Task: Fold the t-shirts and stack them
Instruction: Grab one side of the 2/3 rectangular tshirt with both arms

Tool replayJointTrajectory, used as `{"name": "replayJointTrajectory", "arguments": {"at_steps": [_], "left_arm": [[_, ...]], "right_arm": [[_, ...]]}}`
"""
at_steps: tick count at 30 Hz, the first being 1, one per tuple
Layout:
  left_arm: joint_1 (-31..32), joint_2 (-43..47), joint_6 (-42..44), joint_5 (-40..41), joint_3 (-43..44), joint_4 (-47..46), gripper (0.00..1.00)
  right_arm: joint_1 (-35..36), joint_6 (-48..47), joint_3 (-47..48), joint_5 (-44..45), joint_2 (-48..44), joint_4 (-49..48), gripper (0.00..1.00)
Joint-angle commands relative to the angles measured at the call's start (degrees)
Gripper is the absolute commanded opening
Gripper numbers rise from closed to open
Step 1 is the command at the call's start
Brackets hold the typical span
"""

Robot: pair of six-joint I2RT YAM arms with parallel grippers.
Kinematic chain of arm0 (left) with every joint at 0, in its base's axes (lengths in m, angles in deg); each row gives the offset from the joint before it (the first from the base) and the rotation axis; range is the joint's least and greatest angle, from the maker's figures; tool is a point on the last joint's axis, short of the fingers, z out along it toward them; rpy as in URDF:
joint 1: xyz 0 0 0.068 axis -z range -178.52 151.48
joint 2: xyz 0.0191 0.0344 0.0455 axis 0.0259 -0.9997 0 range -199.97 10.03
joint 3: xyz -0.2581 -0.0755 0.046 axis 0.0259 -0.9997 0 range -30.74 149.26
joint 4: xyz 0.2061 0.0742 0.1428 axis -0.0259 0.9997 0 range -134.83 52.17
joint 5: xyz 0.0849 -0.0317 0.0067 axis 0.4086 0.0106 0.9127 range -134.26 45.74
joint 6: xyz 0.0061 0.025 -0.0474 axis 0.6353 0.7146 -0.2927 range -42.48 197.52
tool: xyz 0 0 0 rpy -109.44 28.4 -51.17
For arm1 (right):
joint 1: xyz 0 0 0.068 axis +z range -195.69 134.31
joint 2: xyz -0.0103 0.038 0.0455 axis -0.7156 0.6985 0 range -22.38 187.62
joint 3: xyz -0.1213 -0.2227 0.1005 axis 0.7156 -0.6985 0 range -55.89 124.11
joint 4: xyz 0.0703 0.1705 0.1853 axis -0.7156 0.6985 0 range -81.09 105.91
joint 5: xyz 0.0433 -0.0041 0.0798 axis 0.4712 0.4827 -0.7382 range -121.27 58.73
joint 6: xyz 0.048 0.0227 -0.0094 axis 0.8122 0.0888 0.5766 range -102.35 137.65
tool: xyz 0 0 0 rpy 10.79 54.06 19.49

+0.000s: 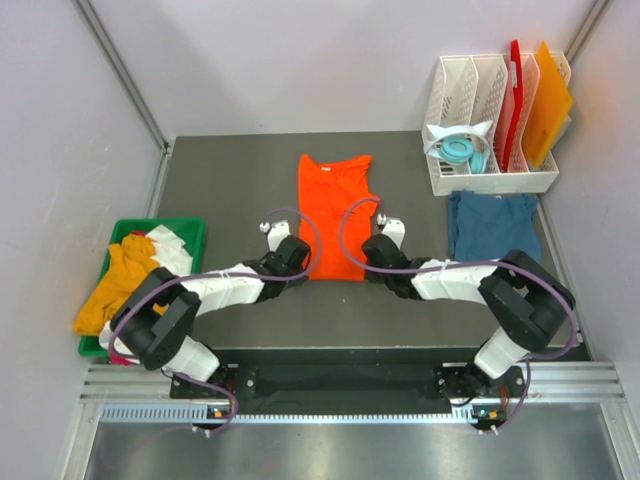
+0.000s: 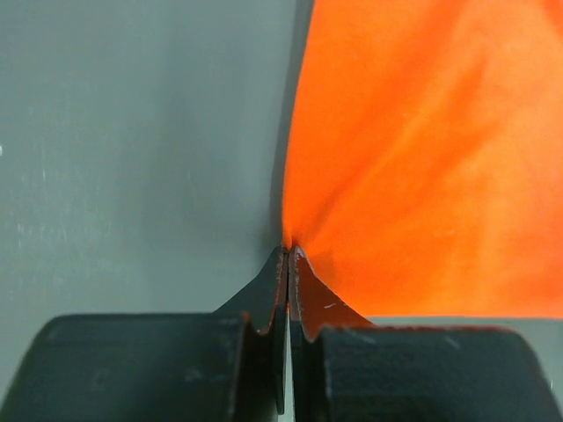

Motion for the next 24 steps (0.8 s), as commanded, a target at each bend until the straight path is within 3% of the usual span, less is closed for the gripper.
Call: {"name": "replayJointTrajectory", "arguments": {"at_steps": [1, 15, 24], "left_arm": [[2.70, 2.91, -2.80, -1.68, -5.99, 4.03, 0.00], [13.33, 12.75, -12.56, 0.51, -13.65, 10.78, 0.00], [15.63, 24.79, -10.64, 8.77, -4.96, 22.31, 0.00]], "right_arm": [[1.20, 1.72, -5.83, -3.35, -0.97, 8.43, 0.00], [8.40, 9.98, -15.41, -2.91, -8.88, 11.07, 0.00], [9.29, 6.39, -8.31, 7.27, -21.36, 21.25, 0.00]]}}
